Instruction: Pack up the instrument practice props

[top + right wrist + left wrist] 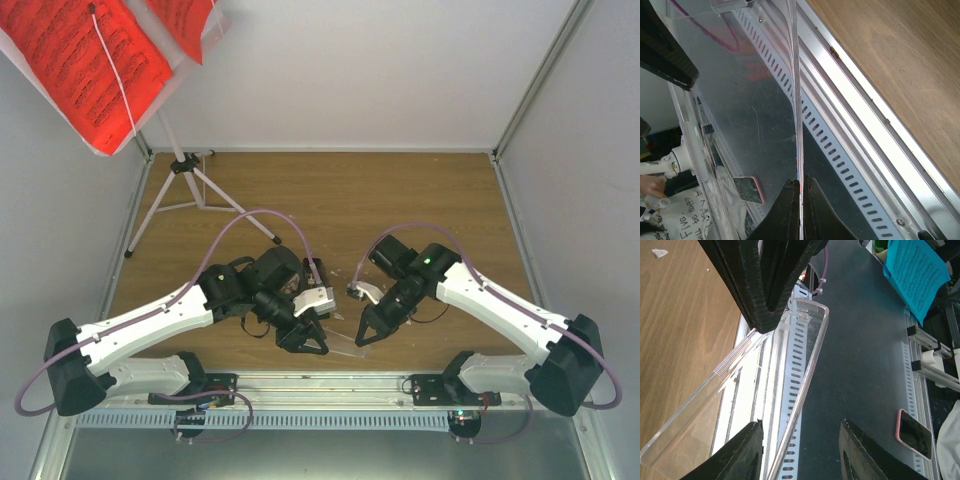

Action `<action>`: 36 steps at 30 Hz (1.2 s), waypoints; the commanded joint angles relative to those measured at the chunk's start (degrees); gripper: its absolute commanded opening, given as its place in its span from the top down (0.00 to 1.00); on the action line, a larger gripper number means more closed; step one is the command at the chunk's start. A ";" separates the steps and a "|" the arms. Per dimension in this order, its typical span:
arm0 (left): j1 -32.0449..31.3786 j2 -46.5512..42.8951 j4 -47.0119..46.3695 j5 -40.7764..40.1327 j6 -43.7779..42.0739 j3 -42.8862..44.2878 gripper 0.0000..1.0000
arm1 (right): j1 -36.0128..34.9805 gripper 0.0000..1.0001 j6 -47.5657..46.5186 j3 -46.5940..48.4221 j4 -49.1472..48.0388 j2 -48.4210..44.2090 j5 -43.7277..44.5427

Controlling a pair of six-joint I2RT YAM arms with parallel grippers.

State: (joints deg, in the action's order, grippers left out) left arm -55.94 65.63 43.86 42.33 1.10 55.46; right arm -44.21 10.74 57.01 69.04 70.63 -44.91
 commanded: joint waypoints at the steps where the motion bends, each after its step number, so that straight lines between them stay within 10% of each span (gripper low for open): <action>1: -0.91 0.72 -1.57 1.42 0.61 -0.71 0.60 | -0.95 1.00 -0.71 2.19 0.88 0.38 -0.14; 15: -2.04 1.17 -1.76 2.74 0.47 -0.97 0.72 | -1.08 1.00 -0.83 2.49 1.36 0.70 0.87; 36: -2.63 1.61 -1.75 1.37 0.48 -0.97 0.62 | -1.14 1.00 -0.82 3.02 1.47 0.91 0.66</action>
State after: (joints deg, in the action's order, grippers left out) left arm -57.89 66.74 43.55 43.05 1.61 55.24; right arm -44.84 9.89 58.61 70.06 71.37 -44.45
